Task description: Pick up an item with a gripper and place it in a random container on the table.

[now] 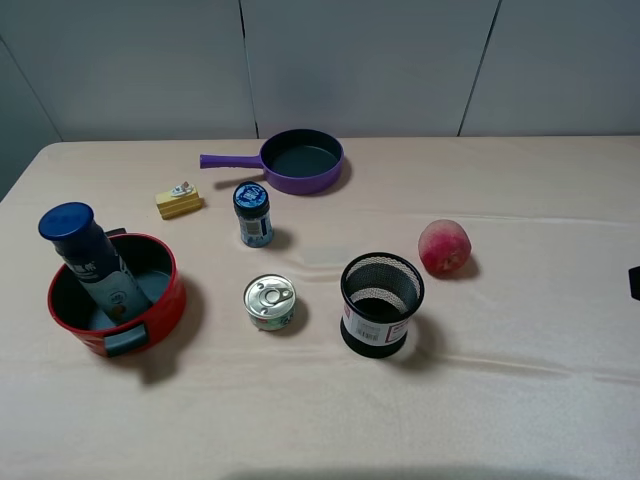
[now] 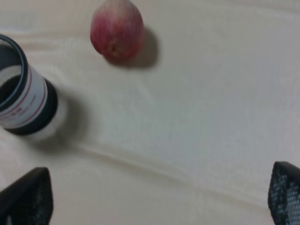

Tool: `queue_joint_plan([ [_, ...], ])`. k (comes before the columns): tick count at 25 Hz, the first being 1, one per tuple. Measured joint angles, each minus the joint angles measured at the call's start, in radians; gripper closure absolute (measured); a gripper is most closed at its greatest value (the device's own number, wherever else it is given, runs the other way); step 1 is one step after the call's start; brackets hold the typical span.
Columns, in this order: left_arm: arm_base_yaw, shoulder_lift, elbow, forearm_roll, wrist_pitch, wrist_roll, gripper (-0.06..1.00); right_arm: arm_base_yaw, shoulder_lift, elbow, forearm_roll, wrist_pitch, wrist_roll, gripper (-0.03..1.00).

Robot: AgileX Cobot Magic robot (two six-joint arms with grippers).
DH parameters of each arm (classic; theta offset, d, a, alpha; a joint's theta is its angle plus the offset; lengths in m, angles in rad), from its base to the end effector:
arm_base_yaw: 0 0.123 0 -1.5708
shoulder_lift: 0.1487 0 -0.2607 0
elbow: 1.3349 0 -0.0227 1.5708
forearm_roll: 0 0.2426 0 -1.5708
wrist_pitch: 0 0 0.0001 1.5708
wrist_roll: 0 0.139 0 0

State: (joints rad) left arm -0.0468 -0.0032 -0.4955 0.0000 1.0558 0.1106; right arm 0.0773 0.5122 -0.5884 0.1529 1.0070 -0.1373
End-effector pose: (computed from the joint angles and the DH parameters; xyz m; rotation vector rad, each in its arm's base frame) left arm 0.0555 -0.0026 0.2508 0.1605 2.0346 0.0399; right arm 0.1202 0.0273 0.2423 -0.2187 2.3965 0.1657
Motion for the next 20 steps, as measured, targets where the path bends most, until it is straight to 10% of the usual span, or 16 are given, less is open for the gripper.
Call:
queue_joint_plan([
  [20,0.000,0.000,0.000,0.000,0.000,0.000,0.02,0.000,-0.307,0.063,0.022,-0.043,0.002,0.27],
])
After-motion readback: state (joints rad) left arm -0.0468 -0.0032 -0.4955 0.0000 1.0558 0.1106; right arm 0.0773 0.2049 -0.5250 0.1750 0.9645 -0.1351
